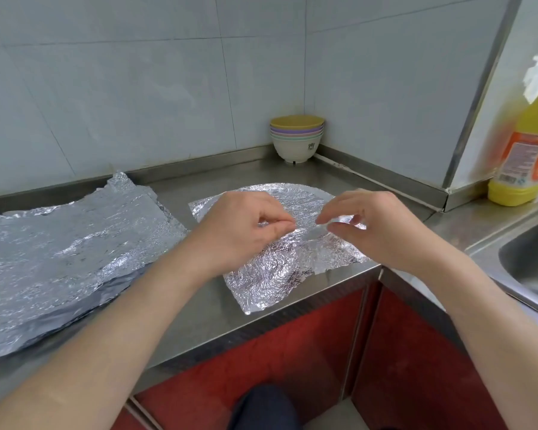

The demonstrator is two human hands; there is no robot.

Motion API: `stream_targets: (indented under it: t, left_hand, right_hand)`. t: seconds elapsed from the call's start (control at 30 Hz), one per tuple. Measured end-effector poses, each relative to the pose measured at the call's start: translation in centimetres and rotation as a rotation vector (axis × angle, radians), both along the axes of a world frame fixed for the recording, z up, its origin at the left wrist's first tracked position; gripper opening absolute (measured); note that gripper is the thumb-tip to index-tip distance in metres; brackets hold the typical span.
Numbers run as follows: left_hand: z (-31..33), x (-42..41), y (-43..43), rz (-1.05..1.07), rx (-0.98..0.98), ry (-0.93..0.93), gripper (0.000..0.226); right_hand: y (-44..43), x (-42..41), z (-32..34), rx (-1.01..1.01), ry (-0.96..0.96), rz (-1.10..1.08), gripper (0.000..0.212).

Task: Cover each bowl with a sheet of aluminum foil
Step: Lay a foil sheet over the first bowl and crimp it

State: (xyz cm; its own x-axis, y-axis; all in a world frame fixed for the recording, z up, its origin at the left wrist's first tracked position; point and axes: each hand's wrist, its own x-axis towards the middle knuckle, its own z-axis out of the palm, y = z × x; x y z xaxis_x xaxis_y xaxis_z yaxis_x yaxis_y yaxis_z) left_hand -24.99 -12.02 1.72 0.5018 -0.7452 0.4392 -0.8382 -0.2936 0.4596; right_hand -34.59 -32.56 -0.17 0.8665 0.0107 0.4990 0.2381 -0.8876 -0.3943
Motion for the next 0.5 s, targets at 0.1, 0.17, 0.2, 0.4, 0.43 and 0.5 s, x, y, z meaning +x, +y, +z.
stream_targets:
  t: [0.1,0.17,0.2,0.4,0.43,0.5]
  left_hand:
    - [-0.4,0.4,0.3,-0.044,0.085,0.038,0.012]
    - [-1.4,0.4,0.1,-0.075,0.131,-0.061,0.016]
    - [-1.8,0.4,0.1,-0.086,0.127,-0.110,0.018]
    - [-3.2,0.5,-0.1,-0.068,0.089,-0.350,0.026]
    - [-3.4,0.5,-0.2,-0.072,0.087,-0.401,0.029]
    - [-3.6,0.1,-0.5,-0.055,0.098,-0.493,0.029]
  right_hand:
    - [1.5,0.1,-0.2,-0.003,-0.037,0.050,0.008]
    - [2.2,0.5,-0.8,-0.068,-0.018,0.076,0.010]
    - [2.3,0.6,-1.1,-0.094,-0.009,0.075,0.011]
    - [2.5,1.2,-1.7,-0.195,-0.052,0.053,0.005]
    - [2.4,1.3,-1.7,-0.200,-0.058,0.050,0.007]
    - [2.0,1.5,-1.5,-0.191,-0.056,0.063,0.008]
